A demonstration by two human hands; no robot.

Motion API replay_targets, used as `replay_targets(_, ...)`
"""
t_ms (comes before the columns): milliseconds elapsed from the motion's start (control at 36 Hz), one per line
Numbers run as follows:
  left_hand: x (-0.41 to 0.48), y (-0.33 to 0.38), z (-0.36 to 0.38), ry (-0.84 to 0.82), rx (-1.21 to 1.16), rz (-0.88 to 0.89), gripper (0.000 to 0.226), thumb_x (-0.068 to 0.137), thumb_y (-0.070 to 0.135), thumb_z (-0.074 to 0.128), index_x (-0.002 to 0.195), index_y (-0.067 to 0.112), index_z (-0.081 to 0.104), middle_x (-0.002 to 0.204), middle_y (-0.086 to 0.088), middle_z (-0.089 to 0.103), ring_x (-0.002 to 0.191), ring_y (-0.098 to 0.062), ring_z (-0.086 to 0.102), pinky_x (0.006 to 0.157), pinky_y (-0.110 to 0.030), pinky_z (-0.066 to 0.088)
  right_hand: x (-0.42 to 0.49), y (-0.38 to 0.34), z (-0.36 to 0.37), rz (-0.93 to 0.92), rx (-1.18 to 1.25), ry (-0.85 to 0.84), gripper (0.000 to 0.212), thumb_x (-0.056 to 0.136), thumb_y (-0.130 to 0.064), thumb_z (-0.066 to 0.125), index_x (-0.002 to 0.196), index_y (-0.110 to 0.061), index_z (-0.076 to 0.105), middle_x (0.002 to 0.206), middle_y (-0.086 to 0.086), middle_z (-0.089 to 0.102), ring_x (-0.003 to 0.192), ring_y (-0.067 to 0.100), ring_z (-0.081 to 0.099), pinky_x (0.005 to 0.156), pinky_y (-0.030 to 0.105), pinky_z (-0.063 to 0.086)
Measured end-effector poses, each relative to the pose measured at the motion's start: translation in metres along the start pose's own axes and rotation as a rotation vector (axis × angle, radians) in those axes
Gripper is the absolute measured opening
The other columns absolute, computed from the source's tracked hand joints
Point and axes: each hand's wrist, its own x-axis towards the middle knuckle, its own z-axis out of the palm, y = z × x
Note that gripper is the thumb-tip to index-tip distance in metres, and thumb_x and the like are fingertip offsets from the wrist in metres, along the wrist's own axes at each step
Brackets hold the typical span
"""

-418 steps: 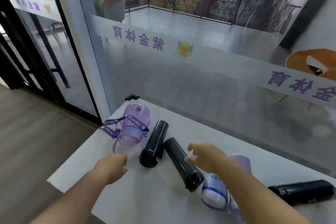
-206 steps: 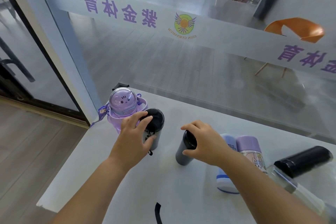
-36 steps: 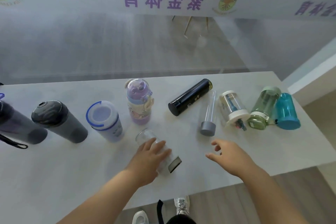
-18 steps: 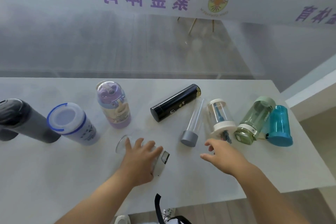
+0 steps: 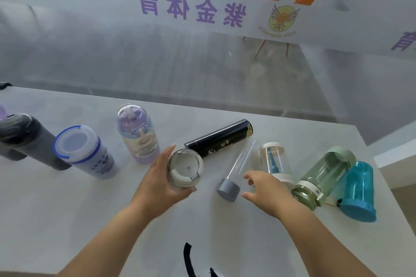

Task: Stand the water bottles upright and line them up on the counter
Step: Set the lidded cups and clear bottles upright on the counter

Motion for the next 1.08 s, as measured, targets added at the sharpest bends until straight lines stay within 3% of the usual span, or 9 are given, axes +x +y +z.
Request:
replay_targets(83,0.001,-0.001,0.001,0.053,-0.021,-0.018,0.086,0.053,0.026,0.088,0.124,0.038,0.043,0.120,0.013,0.054,0.112,-0.005,0.049,0.099,-0.035,0.045,0.011,0.003,0.002,-0.114,-0.104,0.025,0.051,0.090,-0.023,0.061,0.137,-0.021,0.042,0.136,0.000,0.051,0.124,0.021,0.048,0.101,0.034,0.042)
replay_targets(278,0.005,-0.001,0.001,0.116,-0.068,-0.067,0.074,0.054,0.025,0.087,0.115,0.037,0.047,0.114,0.012,0.055,0.107,-0.002,0.052,0.094,-0.032,0.047,0.031,0.002,0.015,-0.400,-0.281,0.084,0.065,0.077,0.010,0.050,0.136,-0.017,0.046,0.144,0.009,0.040,0.135,0.033,0.030,0.104,0.042,0.036)
replay_targets(444,0.004,0.005,0.001,0.111,0.028,-0.056,0.098,0.056,0.024,0.088,0.137,0.021,0.033,0.128,0.010,0.037,0.121,-0.005,0.035,0.104,-0.021,0.026,0.041,0.004,0.025,-0.453,-0.455,-0.019,0.074,0.082,0.009,0.049,0.144,-0.027,0.033,0.158,0.009,0.014,0.146,0.036,0.006,0.117,0.046,0.015)
replay_targets(667,0.006,0.007,-0.005,0.078,0.129,-0.037,0.091,0.057,0.037,0.086,0.133,0.022,0.040,0.126,0.010,0.044,0.117,-0.010,0.043,0.101,-0.022,0.032,0.052,-0.012,0.037,-0.391,-0.738,-0.106,0.061,0.084,-0.001,0.058,0.138,-0.017,0.032,0.154,0.018,0.016,0.143,0.046,0.002,0.107,0.069,0.015)
replay_targets(750,0.006,0.008,-0.005,0.081,0.145,-0.032,0.091,0.058,0.039,0.085,0.134,0.022,0.039,0.128,0.008,0.046,0.118,-0.012,0.042,0.103,-0.026,0.034,0.052,-0.010,0.037,-0.450,-0.675,0.028,0.070,0.066,-0.006,0.076,0.126,-0.018,0.042,0.142,0.020,0.040,0.135,0.052,0.029,0.093,0.072,0.037)
replay_targets(806,0.006,0.009,-0.006,0.092,0.161,-0.037,0.091,0.059,0.039,0.084,0.136,0.023,0.037,0.131,0.006,0.044,0.122,-0.014,0.036,0.105,-0.026,0.030,0.054,-0.008,0.036,-0.492,-0.597,0.110,0.081,0.038,-0.018,0.089,0.108,-0.024,0.049,0.117,0.014,0.063,0.109,0.047,0.059,0.064,0.058,0.056)
replay_targets(861,0.006,0.011,-0.006,0.104,0.184,-0.046,0.091,0.061,0.039,0.083,0.137,0.023,0.036,0.134,0.006,0.043,0.125,-0.015,0.030,0.107,-0.028,0.028,0.055,-0.008,0.034,-0.557,-0.442,0.234,0.079,0.037,-0.026,0.089,0.106,-0.026,0.050,0.108,0.009,0.067,0.096,0.042,0.065,0.053,0.045,0.057)
replay_targets(1000,0.011,0.013,-0.008,0.118,0.234,-0.058,0.090,0.061,0.041,0.082,0.137,0.024,0.036,0.135,0.006,0.045,0.125,-0.018,0.031,0.106,-0.031,0.030,0.050,-0.013,0.007,-0.643,-0.018,0.410,0.063,0.062,-0.033,0.077,0.117,-0.024,0.047,0.116,0.005,0.059,0.100,0.030,0.056,0.074,0.043,0.054)
replay_targets(1083,0.013,0.014,-0.008,0.118,0.247,-0.060,0.091,0.061,0.041,0.082,0.137,0.025,0.036,0.134,0.006,0.045,0.124,-0.019,0.033,0.105,-0.031,0.031,0.044,-0.017,-0.010,-0.539,0.273,0.453,0.058,0.068,-0.036,0.077,0.118,-0.021,0.050,0.113,0.000,0.057,0.098,0.017,0.054,0.083,0.030,0.049)
